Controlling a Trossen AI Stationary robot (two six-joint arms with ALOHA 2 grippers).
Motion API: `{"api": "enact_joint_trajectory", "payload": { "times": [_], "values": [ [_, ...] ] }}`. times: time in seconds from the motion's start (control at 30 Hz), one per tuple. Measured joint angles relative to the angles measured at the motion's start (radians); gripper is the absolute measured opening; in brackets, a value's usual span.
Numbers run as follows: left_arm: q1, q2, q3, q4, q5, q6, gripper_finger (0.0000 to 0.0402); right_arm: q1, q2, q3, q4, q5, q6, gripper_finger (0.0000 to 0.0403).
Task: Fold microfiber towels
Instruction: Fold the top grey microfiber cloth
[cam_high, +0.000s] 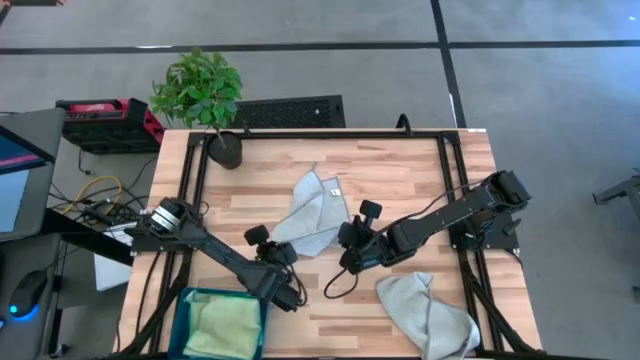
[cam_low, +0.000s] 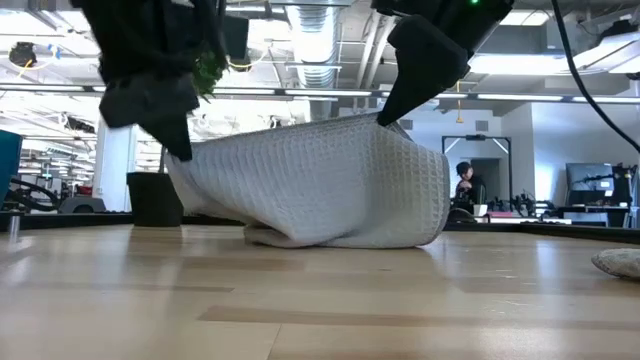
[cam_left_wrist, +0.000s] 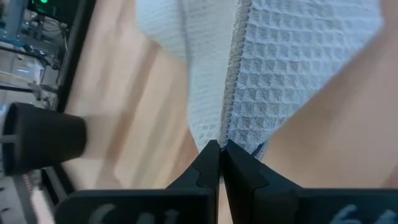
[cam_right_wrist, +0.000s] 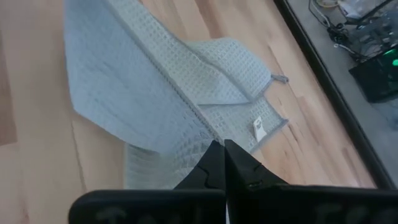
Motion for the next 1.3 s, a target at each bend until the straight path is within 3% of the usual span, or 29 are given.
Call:
{"api": "enact_joint_trajectory", "payload": {
  "times": [0.3,0.43,0.57,0.8,0.97,1.13,1.3],
  "values": [
    [0.135,-0.14,0.0,-0.073,-0.098,0.15,0.0,-0.063,-0.024,0.008,-0.028,0.222,-0.058,0.0008],
    [0.217,-0.219,0.001,-0.074,-0.143,0.226,0.0,-0.107,-0.068,0.047,-0.061,0.279,-0.083,0.0008],
    [0.31,-0.32,0.001,-0.026,-0.177,0.354,0.0,-0.16,-0.127,0.082,-0.052,0.29,-0.21,0.0008],
    [0.489,-0.501,0.0,0.225,-0.241,0.709,0.0,-0.294,-0.195,0.156,-0.001,0.354,-0.417,0.0008],
    [0.596,-0.58,-0.002,0.481,-0.259,1.069,0.0,-0.393,-0.224,0.199,0.179,0.383,-0.62,0.0008],
    [0.633,-0.589,0.068,0.532,-0.271,1.242,0.0,-0.425,-0.231,0.234,0.306,0.424,-0.77,0.0008],
    [0.586,-0.588,0.131,0.565,-0.331,1.426,0.0,-0.406,-0.235,0.24,0.373,0.506,-0.905,0.0008]
  ]
}}
